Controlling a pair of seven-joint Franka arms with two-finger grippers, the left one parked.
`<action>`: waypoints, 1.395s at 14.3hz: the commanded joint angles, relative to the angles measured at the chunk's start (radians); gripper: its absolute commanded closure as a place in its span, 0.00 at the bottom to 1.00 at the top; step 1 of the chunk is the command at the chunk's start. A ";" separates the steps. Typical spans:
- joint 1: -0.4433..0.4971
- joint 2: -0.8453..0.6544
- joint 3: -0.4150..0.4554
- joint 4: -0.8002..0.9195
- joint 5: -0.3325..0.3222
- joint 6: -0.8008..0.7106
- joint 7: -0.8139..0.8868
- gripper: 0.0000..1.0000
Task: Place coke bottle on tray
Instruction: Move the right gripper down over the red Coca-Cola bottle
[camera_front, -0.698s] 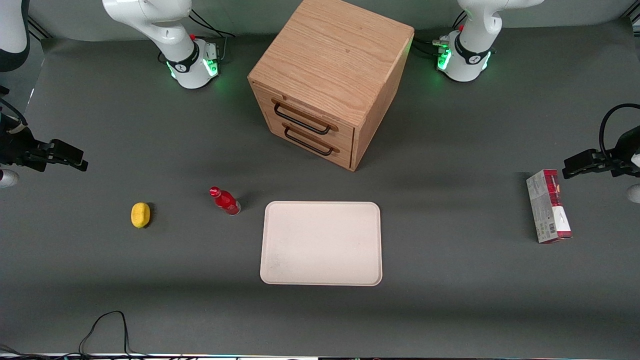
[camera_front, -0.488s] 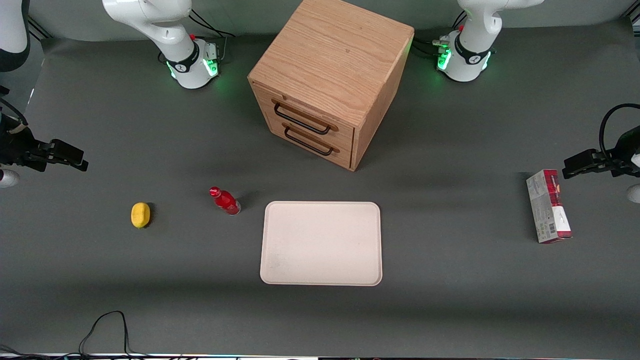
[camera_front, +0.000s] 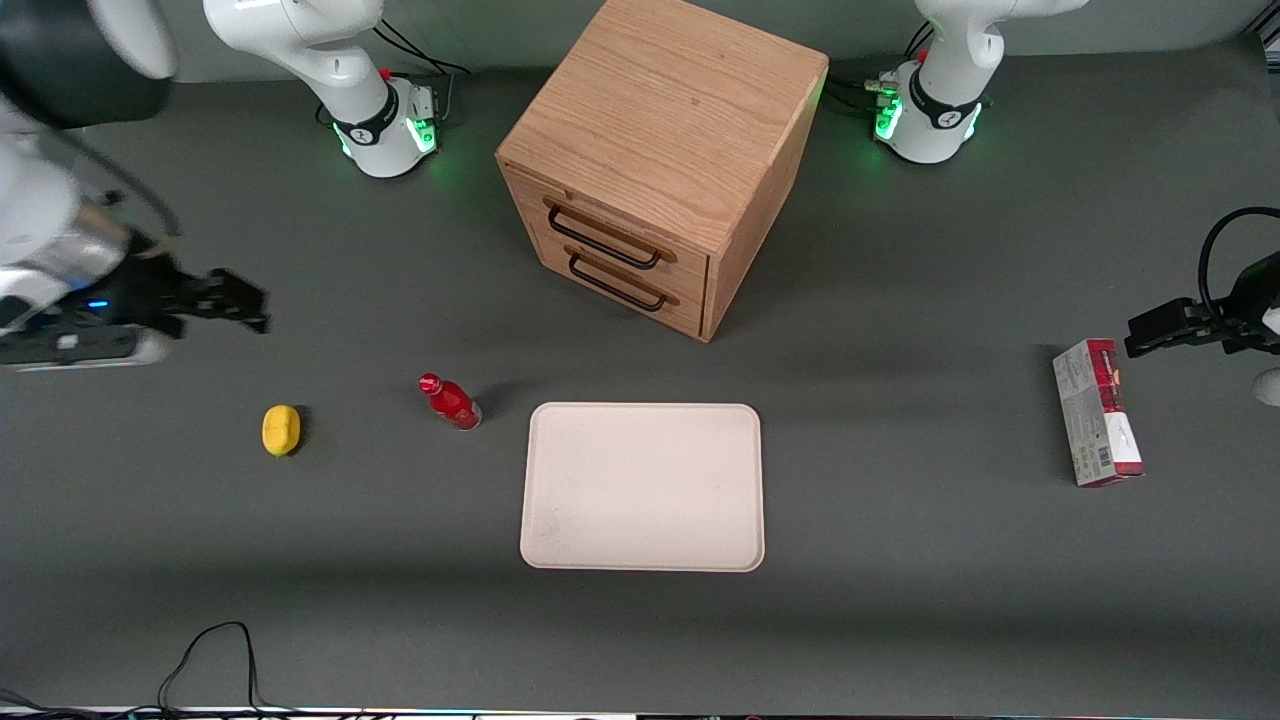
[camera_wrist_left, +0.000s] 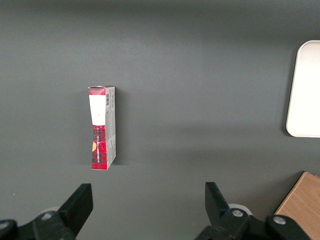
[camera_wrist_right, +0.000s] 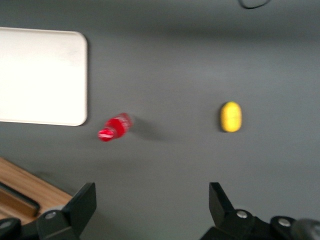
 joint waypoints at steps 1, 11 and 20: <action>0.113 0.019 -0.003 -0.002 0.006 0.038 0.107 0.00; 0.147 -0.001 -0.011 -0.325 0.008 0.356 0.101 0.00; 0.149 0.112 -0.011 -0.577 0.008 0.772 0.112 0.00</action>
